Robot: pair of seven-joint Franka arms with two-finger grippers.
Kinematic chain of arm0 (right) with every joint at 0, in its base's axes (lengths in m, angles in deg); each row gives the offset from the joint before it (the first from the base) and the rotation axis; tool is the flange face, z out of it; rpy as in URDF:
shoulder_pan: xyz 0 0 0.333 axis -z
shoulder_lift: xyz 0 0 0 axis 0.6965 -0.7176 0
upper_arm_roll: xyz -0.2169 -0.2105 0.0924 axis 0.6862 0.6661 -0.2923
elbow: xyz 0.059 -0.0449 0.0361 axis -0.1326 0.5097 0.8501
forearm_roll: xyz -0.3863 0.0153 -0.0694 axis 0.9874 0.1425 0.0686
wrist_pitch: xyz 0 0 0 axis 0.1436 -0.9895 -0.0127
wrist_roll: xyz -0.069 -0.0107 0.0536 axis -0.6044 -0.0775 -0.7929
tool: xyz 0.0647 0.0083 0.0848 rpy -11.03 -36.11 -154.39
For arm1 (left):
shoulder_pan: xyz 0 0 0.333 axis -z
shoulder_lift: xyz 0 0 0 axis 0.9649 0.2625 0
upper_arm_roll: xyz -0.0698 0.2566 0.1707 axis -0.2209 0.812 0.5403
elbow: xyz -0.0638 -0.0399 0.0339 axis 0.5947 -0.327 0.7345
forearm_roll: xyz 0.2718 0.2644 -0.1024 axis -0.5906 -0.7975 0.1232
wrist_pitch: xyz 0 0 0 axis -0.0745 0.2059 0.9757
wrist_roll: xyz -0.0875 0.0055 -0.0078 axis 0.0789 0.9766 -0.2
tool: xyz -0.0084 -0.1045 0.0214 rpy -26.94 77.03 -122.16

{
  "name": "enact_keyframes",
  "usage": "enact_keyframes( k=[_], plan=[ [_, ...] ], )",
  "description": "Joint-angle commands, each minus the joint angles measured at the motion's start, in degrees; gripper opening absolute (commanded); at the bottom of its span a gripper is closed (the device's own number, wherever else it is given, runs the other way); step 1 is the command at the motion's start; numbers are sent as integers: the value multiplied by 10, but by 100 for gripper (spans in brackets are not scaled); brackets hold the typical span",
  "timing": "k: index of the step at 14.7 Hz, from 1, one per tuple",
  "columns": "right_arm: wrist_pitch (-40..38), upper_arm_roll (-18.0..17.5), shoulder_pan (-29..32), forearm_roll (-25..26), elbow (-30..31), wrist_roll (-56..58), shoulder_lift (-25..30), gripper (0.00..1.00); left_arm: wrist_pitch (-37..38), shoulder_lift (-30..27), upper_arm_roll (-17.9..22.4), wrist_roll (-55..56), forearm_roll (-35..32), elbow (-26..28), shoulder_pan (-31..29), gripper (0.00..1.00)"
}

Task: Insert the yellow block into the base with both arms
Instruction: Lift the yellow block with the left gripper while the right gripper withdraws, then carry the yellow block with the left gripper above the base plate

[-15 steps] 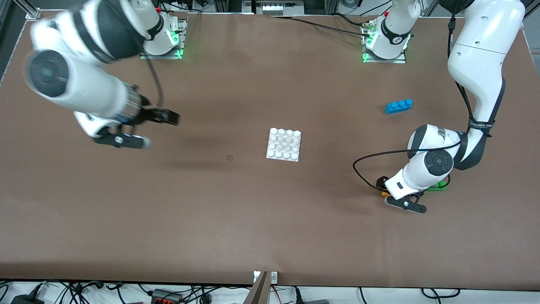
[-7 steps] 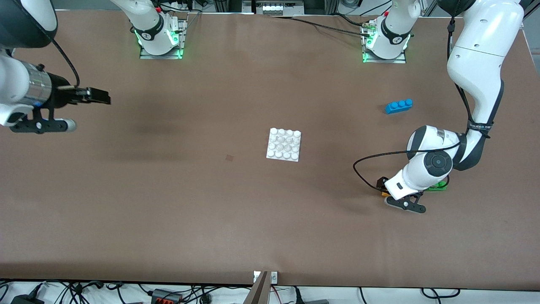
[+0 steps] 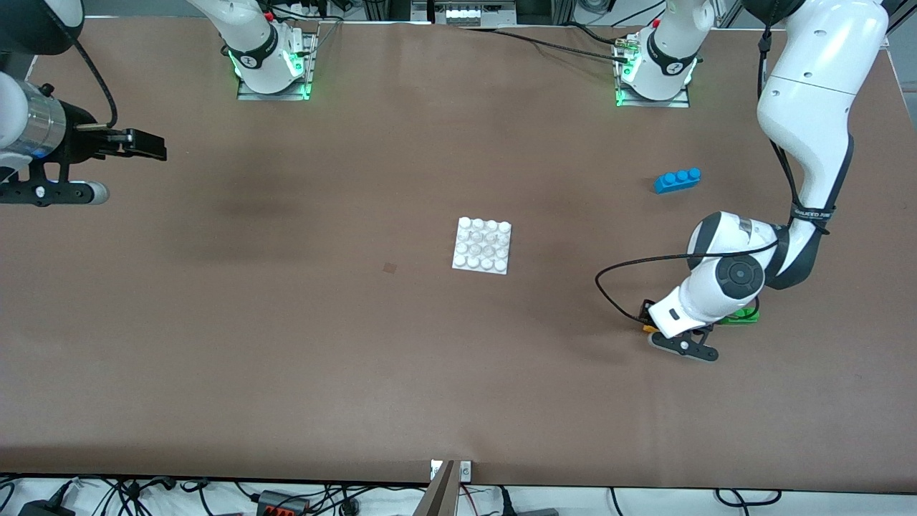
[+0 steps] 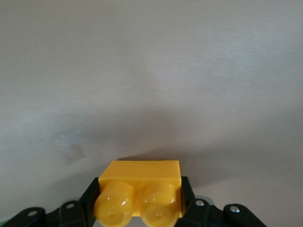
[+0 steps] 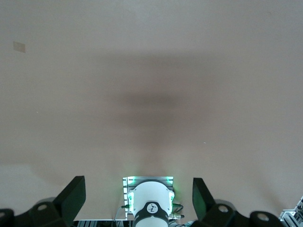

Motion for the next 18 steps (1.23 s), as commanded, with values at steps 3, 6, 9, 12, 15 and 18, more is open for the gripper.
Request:
enact_keyframes(
  k=[3, 6, 9, 12, 15, 18],
  plan=[
    [1, 17, 3, -2, 9, 40, 7, 100, 92, -41, -102, 148, -7, -2, 7, 47],
    [25, 23, 17, -2, 9, 40, 9, 100, 102, -37, -160, 287, -7, -12, 17, 45],
    [80, -36, 94, 4, 77, 40, 69, 100, 102, -27, -208, 387, -6, -12, 28, 45],
    [88, -49, 114, 7, 96, 39, 96, 100, 99, -11, -235, 464, -9, -12, 55, 45],
    [86, -46, 107, 8, 101, 36, 124, 100, 86, -4, -235, 488, -13, -11, 96, 45],
    [150, 45, 7, 21, 94, 33, 100, 100, 64, 2, -234, 519, -15, -10, 121, 45]
  ],
)
